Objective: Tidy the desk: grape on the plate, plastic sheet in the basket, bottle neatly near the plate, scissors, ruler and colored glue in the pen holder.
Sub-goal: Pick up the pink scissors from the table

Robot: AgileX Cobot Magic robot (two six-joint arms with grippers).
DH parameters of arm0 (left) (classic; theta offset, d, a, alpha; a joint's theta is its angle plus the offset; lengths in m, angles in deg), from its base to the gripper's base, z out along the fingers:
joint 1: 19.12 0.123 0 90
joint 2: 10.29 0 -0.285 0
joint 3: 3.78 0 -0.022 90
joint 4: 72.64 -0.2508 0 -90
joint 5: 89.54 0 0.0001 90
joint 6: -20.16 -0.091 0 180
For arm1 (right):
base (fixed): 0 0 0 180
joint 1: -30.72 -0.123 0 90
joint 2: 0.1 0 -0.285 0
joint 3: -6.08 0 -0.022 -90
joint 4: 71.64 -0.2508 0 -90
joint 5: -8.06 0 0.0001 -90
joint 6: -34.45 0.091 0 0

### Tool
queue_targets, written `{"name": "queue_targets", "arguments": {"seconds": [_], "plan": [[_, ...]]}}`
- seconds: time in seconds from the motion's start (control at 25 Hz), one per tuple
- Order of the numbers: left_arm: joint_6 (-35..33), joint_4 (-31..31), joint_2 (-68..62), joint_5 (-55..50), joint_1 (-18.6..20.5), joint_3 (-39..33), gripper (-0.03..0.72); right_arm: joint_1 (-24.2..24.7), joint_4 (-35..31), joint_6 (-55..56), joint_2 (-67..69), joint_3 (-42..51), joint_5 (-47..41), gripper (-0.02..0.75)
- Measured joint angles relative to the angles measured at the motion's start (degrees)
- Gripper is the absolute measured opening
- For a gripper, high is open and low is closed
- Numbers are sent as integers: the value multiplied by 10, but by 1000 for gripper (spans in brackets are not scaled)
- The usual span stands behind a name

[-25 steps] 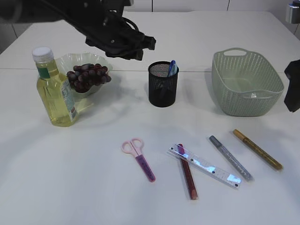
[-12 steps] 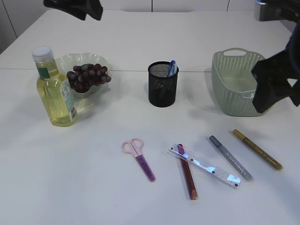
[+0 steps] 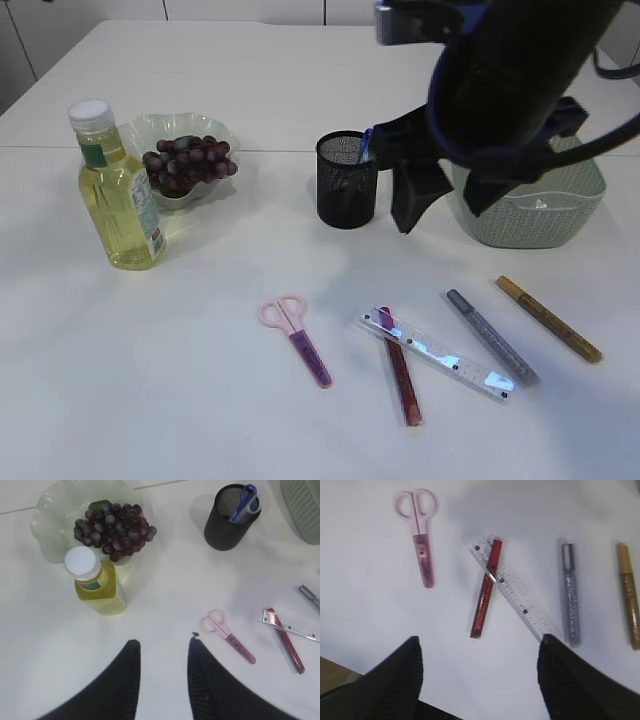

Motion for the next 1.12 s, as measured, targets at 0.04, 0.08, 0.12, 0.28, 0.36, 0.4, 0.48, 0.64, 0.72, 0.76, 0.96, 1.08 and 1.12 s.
{"name": "queue_targets", "arguments": {"seconds": [0.04,0.08,0.12,0.28,0.36,0.4,0.48,0.64,0.72,0.76,0.96,1.08,1.12], "plan": [[1,0,11,-1,0,0,240,-6,-5,6,14,-8,0,557],[1,0,22,-1,0,0,240,-13,-10,13,27,-16,0,557],[1,0,32,-2,0,0,240,-19,-14,17,41,-24,0,557],[2,0,56,-6,0,2,240,-37,-21,42,103,-70,0,557],[0,0,63,-6,0,2,240,-47,-21,48,134,-100,0,557],[-1,-4,66,-6,0,2,240,-54,-21,50,151,-112,1,557],[-3,-20,68,-7,0,2,240,-65,-21,51,183,-139,1,557],[-4,-46,76,-7,0,2,240,-73,-12,50,232,-171,3,557],[-4,-49,77,-8,0,3,240,-73,-4,45,256,-175,4,557],[-4,-50,77,-8,0,3,240,-73,-1,45,267,-176,4,557],[-4,-65,77,-9,0,3,240,-73,-21,37,313,-176,8,557],[-4,-72,77,-9,0,3,240,-73,-49,24,330,-181,10,557],[-4,-75,77,-9,0,3,240,-73,-56,22,335,-181,10,557]]}}
